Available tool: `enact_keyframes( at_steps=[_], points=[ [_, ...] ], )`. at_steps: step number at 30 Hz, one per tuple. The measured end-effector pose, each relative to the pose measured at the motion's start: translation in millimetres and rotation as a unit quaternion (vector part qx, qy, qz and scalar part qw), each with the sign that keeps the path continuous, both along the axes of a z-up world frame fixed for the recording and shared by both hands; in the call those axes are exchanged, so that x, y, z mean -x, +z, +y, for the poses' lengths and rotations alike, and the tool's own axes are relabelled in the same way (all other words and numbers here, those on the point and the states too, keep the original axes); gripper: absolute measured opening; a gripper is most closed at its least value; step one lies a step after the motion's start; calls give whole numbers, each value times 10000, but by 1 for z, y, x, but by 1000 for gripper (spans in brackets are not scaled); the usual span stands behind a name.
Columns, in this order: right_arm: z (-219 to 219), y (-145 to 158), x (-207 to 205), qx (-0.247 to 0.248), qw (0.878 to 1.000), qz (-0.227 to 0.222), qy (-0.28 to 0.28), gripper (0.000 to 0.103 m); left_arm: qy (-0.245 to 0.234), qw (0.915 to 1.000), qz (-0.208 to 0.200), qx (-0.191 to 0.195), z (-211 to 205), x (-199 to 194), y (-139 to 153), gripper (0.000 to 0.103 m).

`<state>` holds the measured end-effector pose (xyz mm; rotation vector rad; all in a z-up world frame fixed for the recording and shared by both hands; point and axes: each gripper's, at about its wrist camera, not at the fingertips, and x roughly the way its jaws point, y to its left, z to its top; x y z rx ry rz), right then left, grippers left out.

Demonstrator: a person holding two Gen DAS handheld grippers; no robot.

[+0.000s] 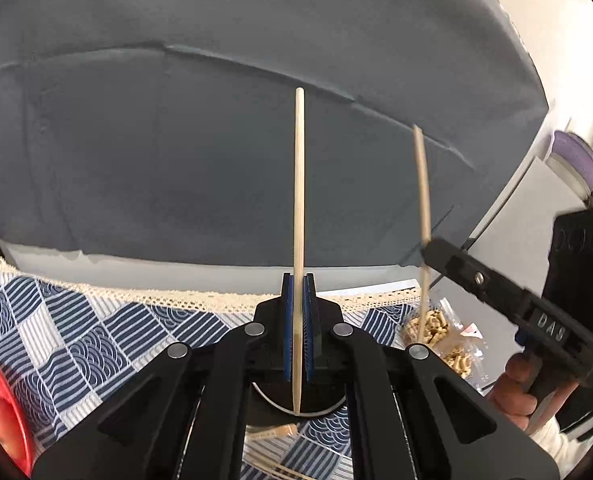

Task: Organize utensils
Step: 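Open the left gripper over the holder while the right gripper opens too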

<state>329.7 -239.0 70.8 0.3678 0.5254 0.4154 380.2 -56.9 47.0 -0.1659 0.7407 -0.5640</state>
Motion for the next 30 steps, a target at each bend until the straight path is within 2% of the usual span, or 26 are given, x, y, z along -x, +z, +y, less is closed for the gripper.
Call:
enact_keyframes(
  at_steps=[6,12,18,22,26,28,30],
  points=[
    [6,-19,-26,152,9999,23,48,5,-55,9993,-321,-206,-19,-7,-11,5],
    [9,-39,-39,153,9997,189,57,5,-102,9996,-249,-41,-26,-12,-34,5],
    [11,-56,-41,292,9987,417,95,5,-135,9997,-199,-86,-29,-3,-48,5],
    [18,-58,-35,634,9969,401,217,5,-173,9990,-258,-318,-38,8,-48,5],
    [21,-56,-21,721,9963,396,242,6,-205,9984,-252,-453,-39,20,-47,5],
    [19,-54,-15,725,9965,411,117,8,-189,9982,-291,-488,-38,28,-43,7],
    [16,-51,-9,764,9961,430,4,9,-195,9979,-338,-524,-37,36,-40,18]
  ],
)
